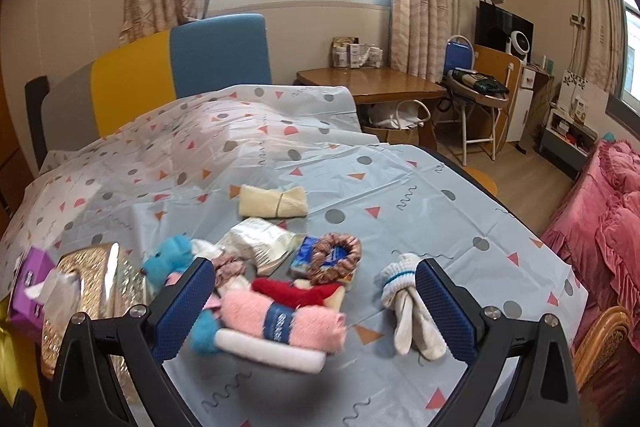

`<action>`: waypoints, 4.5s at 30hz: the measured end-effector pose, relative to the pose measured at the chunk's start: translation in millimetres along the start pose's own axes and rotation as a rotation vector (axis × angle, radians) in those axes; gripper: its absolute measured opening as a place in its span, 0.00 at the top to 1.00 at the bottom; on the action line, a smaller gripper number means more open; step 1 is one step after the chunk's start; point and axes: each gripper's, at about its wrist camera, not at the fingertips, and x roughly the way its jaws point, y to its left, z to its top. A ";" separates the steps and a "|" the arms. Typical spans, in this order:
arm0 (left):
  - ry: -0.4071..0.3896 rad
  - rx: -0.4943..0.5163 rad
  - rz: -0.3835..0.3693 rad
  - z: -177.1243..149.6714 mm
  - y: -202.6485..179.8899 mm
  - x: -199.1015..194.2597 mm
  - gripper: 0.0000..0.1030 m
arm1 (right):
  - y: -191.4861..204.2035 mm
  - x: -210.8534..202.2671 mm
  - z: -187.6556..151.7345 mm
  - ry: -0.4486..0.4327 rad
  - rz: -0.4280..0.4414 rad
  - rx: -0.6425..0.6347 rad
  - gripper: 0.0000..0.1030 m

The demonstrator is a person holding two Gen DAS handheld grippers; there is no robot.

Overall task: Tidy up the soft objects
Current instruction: 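Grasp the white foam roll with the left tool while the right tool grasps the pink towel roll, then place the white roll in the gold tray with the left tool while the right tool holds the towel roll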

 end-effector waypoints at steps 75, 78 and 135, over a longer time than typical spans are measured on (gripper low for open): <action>0.229 0.326 -0.639 -37.5 -80.4 17.6 0.82 | 49.8 106.1 -71.4 0.605 0.301 -0.302 0.49; 0.218 0.295 -0.662 -29.7 -72.3 9.9 0.82 | 50.9 103.7 -72.2 0.595 0.291 -0.317 0.53; 0.245 -0.347 -0.026 -17.2 195.4 73.5 0.38 | 81.0 101.6 -95.6 0.575 0.248 -0.409 0.56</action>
